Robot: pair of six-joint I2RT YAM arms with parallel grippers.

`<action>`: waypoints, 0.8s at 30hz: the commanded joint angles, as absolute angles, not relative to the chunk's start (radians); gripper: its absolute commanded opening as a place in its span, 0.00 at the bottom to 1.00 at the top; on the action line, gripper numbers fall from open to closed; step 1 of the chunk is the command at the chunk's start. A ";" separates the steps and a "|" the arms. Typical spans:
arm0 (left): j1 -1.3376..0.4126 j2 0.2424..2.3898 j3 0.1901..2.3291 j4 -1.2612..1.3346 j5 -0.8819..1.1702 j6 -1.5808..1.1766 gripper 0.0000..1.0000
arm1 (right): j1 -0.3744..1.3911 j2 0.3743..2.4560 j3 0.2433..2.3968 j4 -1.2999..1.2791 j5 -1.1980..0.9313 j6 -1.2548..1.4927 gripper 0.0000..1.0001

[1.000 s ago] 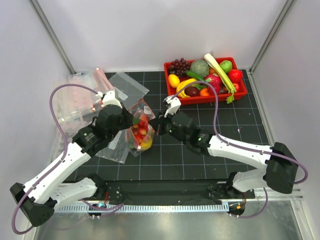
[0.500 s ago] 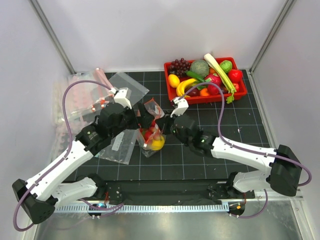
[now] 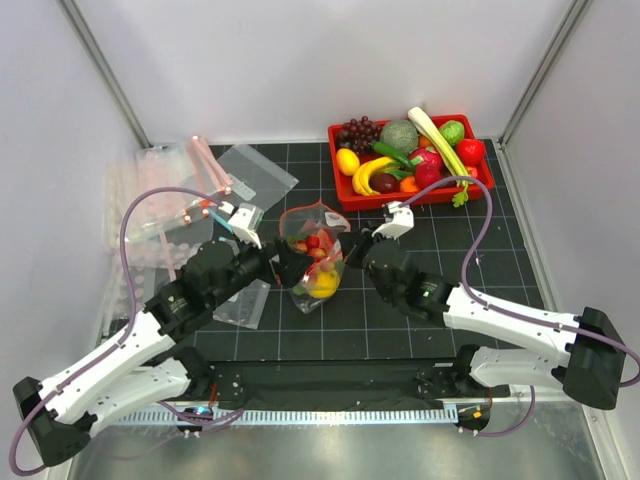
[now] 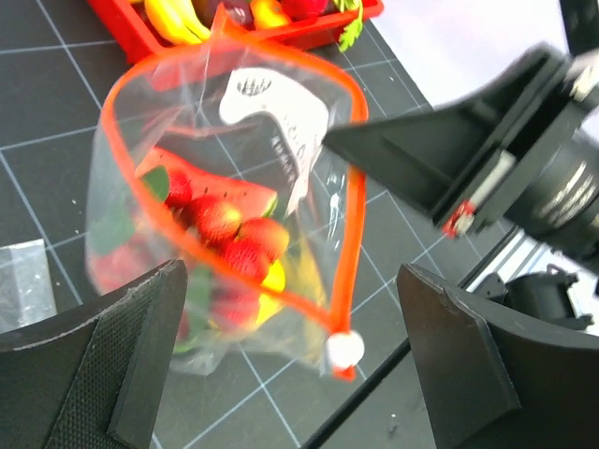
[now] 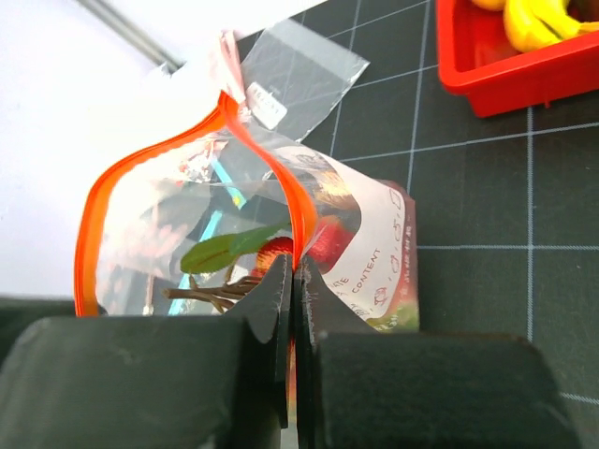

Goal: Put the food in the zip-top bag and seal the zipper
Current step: Adjust the zipper food storage bag at the center of the board, then zip the zipper food storage bag at the center of the board.

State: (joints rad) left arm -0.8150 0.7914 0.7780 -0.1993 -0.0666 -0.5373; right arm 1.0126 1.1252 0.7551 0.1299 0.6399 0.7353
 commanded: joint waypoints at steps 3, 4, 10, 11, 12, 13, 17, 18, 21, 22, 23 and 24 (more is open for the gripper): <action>-0.844 0.689 0.666 -0.025 -0.057 -0.483 0.92 | 1.012 1.103 0.772 0.121 0.762 0.836 0.01; -0.854 0.637 0.648 -0.015 -0.081 -0.479 0.92 | 1.014 1.100 0.770 0.123 0.764 0.838 0.01; -0.859 0.471 0.488 0.106 -0.058 -0.434 0.91 | 1.014 1.083 0.761 0.127 0.772 0.842 0.01; -0.861 0.468 0.477 0.113 -0.036 -0.420 0.85 | 1.014 1.083 0.759 0.129 0.772 0.841 0.01; -0.861 0.475 0.477 0.117 -0.029 -0.413 0.81 | 1.014 1.081 0.759 0.129 0.773 0.842 0.01; -0.862 0.482 0.480 0.114 -0.019 -0.391 0.79 | 1.014 1.083 0.759 0.127 0.772 0.841 0.01; -0.879 0.521 0.465 0.162 -0.009 -0.356 0.78 | 1.014 1.077 0.759 0.127 0.769 0.841 0.01; -0.894 0.538 0.460 0.179 -0.003 -0.344 0.78 | 1.014 1.078 0.759 0.129 0.767 0.841 0.01; -0.942 0.571 0.453 0.199 -0.044 -0.298 0.79 | 1.014 1.075 0.758 0.129 0.765 0.838 0.01; -0.956 0.575 0.449 0.205 -0.058 -0.284 0.79 | 1.014 1.075 0.758 0.129 0.765 0.838 0.01; -0.969 0.577 0.449 0.209 -0.069 -0.259 0.78 | 1.014 1.075 0.758 0.130 0.768 0.835 0.01; -0.998 0.578 0.449 0.210 -0.092 -0.249 0.78 | 1.014 1.074 0.756 0.130 0.767 0.838 0.01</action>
State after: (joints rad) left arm -0.9520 0.5739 0.4507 0.1234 -0.0448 -0.3298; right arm 1.0126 1.1057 0.7532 0.0814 0.7162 0.8192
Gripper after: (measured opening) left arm 0.780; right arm 0.040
